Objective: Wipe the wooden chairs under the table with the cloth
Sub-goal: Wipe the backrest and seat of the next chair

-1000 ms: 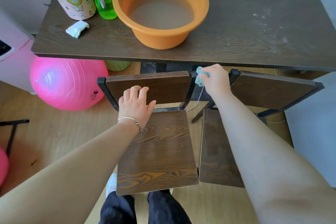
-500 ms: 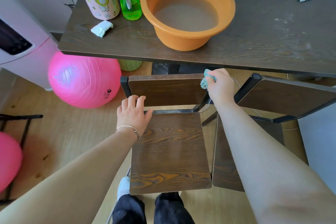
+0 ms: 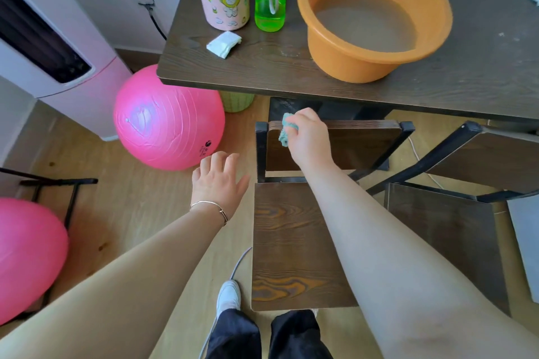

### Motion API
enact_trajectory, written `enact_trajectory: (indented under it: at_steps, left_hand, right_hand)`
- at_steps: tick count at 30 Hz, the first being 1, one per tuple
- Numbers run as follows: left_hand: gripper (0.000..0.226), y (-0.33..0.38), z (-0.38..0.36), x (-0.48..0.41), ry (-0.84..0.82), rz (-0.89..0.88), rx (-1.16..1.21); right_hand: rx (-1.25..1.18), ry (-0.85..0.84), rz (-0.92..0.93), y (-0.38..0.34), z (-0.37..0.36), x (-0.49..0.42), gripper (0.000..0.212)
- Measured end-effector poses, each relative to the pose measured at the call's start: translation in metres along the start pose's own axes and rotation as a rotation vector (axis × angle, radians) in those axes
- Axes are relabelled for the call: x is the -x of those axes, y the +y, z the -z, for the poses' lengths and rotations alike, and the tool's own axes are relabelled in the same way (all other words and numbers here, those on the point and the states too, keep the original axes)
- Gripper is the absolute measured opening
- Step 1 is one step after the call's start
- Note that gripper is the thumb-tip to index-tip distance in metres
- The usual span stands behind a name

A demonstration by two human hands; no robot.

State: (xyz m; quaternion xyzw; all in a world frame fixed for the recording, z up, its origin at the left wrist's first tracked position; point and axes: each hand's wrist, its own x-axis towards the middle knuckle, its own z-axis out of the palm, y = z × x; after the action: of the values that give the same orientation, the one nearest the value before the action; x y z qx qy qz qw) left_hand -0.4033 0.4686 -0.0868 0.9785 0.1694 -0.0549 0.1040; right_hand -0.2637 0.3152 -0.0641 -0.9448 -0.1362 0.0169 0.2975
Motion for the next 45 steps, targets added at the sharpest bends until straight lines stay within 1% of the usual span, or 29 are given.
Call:
enact_trajectory:
  at_steps: [5,9,14,20,27,29,32,36,40,45]
  left_hand:
    - [0.052,-0.020,0.011,-0.008,-0.006,-0.002,-0.009]
    - [0.051,-0.017,0.013,-0.013,-0.003,-0.031,0.004]
    - [0.053,-0.002,-0.008,-0.015,-0.040,-0.068,-0.004]
    - [0.054,0.033,-0.058,-0.013,-0.105,-0.082,0.021]
    - [0.055,0.071,-0.124,-0.013,-0.143,-0.072,0.058]
    - [0.056,0.079,-0.143,-0.014,-0.153,-0.054,0.075]
    - [0.057,0.090,-0.167,-0.015,-0.170,-0.021,0.094]
    - [0.058,0.106,-0.183,-0.016,-0.171,0.013,0.120]
    - [0.057,0.133,-0.185,-0.025,-0.150,-0.016,0.134]
    - [0.057,0.155,-0.181,-0.037,-0.144,-0.008,0.154]
  right_hand:
    - [0.057,-0.104,0.087,-0.039,-0.017,0.003,0.029]
    - [0.103,-0.108,0.135,-0.027,-0.007,0.005,0.030]
    - [0.103,0.035,-0.003,0.031,0.021,0.006,0.031]
    - [0.136,0.132,0.041,0.088,0.050,0.004,0.027]
    - [0.114,0.421,-0.065,0.174,0.077,0.010,0.026]
    - [0.088,0.479,-0.079,0.192,0.081,0.009,0.026]
    - [0.055,0.528,-0.046,0.205,0.074,0.010,0.025]
    - [-0.028,0.624,-0.070,0.212,0.056,0.014,0.026]
    - [-0.065,0.700,-0.038,0.215,0.048,0.011,0.024]
    - [-0.074,0.739,0.044,0.218,0.044,0.012,0.020]
